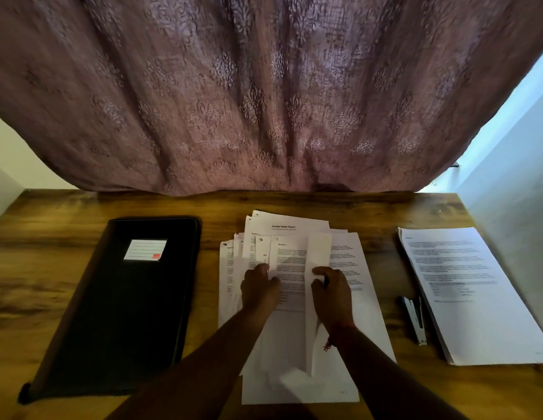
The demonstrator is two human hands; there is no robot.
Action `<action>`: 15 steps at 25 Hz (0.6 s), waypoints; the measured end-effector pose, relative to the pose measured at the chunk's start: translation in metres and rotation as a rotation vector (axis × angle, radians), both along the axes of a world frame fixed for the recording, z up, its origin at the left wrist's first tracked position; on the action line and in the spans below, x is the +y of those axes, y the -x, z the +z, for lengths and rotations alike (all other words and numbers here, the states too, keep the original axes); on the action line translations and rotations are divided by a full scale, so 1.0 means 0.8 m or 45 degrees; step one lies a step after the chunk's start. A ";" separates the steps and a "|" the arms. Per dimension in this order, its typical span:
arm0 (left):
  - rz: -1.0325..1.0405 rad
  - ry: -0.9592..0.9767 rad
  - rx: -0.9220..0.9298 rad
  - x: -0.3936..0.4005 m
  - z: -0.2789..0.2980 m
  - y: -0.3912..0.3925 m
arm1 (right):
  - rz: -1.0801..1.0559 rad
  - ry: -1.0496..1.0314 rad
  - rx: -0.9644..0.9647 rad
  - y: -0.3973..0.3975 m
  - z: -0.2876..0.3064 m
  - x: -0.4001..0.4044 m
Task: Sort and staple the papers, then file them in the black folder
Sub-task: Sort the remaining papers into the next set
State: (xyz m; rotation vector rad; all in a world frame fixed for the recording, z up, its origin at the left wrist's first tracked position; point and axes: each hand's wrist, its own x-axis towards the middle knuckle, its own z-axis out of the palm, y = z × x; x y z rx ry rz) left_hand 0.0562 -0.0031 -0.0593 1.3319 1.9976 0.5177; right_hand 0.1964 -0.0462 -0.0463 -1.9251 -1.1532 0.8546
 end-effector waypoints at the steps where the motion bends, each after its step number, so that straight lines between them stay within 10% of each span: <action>1: 0.019 0.029 -0.016 0.004 0.001 0.000 | 0.000 0.000 0.007 0.000 0.000 0.000; 15: 0.058 0.068 -0.081 0.027 0.013 0.002 | -0.017 0.049 0.063 -0.002 0.000 0.001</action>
